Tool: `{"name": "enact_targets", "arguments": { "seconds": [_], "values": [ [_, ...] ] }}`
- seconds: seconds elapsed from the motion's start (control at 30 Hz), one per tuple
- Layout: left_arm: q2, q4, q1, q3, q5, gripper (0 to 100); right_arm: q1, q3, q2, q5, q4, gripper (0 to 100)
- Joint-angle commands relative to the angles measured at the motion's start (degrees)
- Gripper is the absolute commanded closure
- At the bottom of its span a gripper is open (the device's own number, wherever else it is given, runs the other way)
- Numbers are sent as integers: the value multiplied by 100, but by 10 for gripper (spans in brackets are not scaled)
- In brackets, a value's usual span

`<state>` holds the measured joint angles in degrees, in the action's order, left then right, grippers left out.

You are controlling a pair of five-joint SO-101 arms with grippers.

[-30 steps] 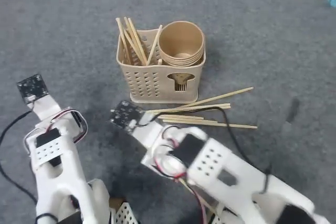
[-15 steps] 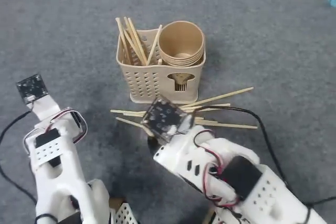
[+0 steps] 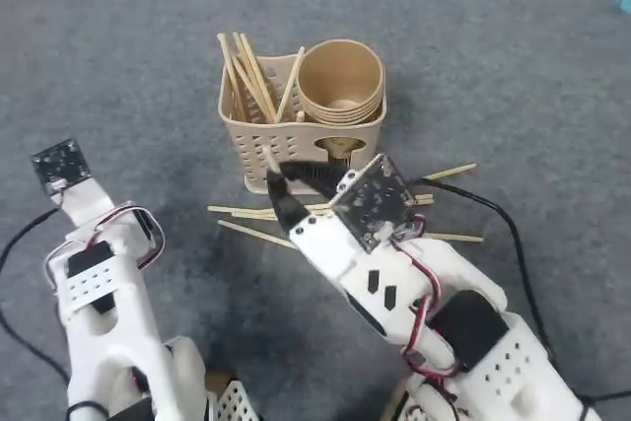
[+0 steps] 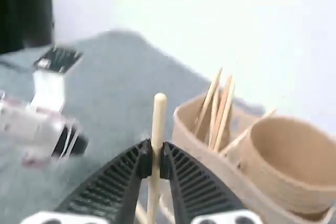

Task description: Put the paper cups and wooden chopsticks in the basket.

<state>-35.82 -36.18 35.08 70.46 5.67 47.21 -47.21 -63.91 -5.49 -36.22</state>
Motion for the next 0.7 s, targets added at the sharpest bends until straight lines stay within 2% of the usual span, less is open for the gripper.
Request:
{"name": "enact_targets", "arguments": {
  "seconds": [0.0, 0.1, 0.37, 0.67],
  "values": [
    [26, 0, 9, -189, 18, 882, -198, -185, -110, -53, 1437, 990],
    [26, 0, 9, -198, 18, 882, -251, -299, -110, -62, 2396, 990],
    [26, 0, 9, -198, 18, 882, -295, -211, 22, -62, 3873, 990],
    [26, 0, 9, -198, 18, 882, -295, 1292, 1393, -70, 4198, 990]
  ]
}}
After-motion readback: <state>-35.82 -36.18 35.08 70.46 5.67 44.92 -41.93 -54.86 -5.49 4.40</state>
